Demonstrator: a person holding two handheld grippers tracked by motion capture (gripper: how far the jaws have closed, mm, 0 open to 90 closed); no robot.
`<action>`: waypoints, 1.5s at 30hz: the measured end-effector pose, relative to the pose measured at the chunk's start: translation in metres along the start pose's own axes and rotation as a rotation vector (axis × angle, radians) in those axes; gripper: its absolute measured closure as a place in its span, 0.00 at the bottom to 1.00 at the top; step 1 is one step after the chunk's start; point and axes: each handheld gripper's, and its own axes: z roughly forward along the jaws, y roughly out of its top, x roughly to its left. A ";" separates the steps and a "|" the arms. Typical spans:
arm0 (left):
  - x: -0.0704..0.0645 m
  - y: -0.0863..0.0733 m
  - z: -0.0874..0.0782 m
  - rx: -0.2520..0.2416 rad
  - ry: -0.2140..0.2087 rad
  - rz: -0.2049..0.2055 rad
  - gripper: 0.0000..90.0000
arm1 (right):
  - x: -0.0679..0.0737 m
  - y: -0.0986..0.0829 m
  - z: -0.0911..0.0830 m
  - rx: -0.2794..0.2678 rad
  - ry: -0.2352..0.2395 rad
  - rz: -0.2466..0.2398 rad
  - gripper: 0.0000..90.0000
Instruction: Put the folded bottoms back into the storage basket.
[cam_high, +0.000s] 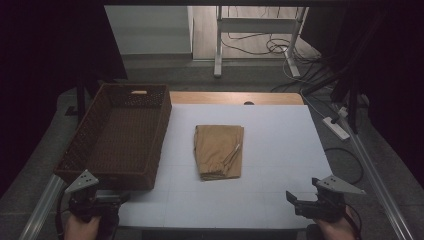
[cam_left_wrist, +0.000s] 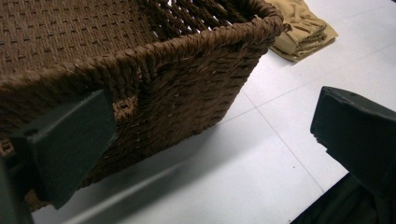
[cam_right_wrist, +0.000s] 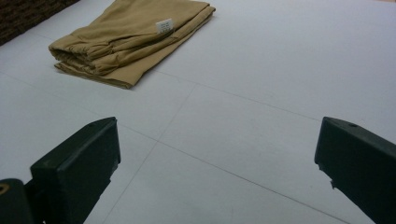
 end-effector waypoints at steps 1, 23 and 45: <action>0.000 0.000 0.000 0.001 0.003 0.002 0.00 | 0.000 0.000 0.000 0.000 0.000 0.000 0.01; -0.001 0.001 0.001 0.012 0.015 0.009 0.00 | 0.002 0.000 0.001 0.016 0.042 -0.040 0.01; -0.005 0.003 0.000 0.006 -0.018 0.013 0.00 | 0.004 0.000 0.002 0.024 0.058 -0.060 0.01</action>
